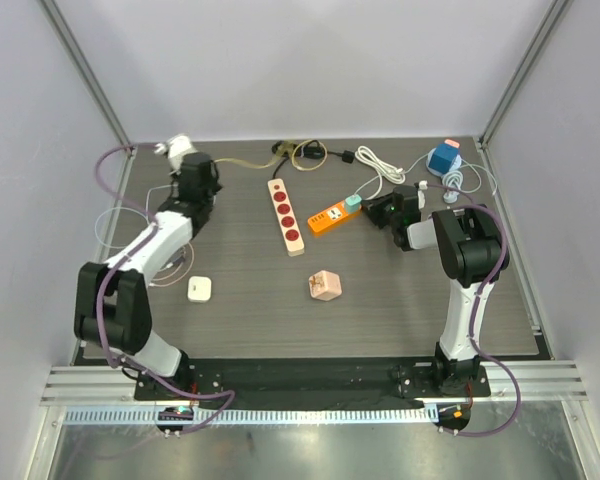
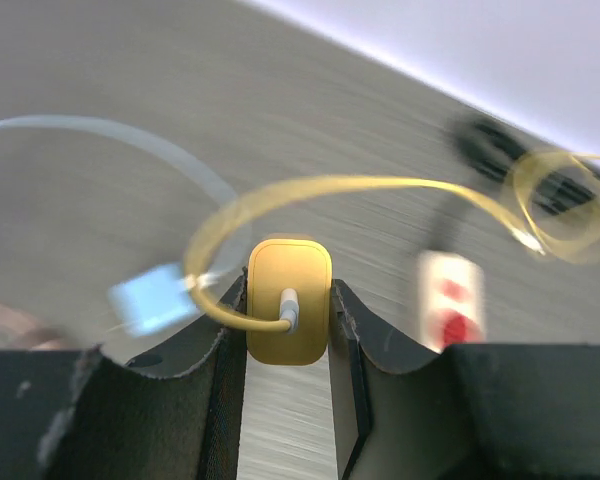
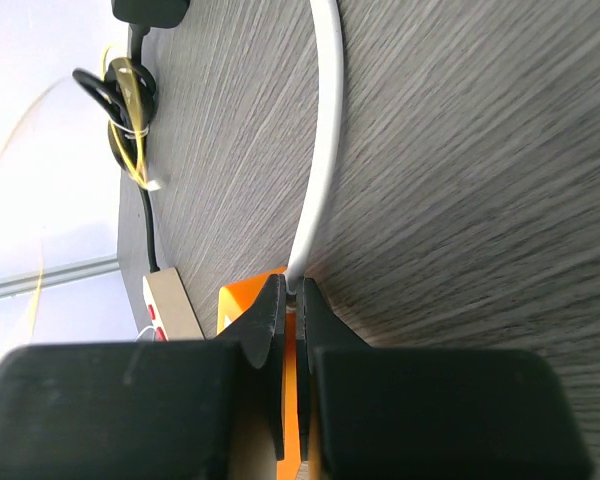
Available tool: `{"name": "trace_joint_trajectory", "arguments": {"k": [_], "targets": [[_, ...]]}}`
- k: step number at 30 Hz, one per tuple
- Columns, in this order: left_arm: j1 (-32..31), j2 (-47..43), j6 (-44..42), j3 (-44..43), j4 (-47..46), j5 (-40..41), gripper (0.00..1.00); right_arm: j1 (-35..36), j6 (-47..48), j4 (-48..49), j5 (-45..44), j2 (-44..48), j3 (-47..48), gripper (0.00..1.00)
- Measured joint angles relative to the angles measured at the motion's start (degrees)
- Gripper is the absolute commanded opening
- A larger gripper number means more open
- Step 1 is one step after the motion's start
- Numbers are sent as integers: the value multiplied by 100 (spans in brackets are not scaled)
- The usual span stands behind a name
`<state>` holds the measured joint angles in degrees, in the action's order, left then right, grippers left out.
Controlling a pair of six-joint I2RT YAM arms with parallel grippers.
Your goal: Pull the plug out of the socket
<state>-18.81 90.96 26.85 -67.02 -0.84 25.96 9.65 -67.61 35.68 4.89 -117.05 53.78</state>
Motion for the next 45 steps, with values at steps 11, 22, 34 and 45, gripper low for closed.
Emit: {"name": "trace_joint_trajectory", "arguments": {"k": [11, 22, 34, 45], "targets": [[1281, -212, 1635, 946, 286, 369, 0, 0, 0, 0, 0, 0, 2, 1], [1781, 369, 2365, 931, 656, 79, 66, 0, 0, -2, 0, 0, 2, 1], [809, 7, 1598, 866, 417, 186, 75, 0, 0, 0, 7, 0, 2, 1], [-682, 459, -74, 289, -1681, -1593, 89, 0, 0, 0, 17, -2, 4, 1]]}}
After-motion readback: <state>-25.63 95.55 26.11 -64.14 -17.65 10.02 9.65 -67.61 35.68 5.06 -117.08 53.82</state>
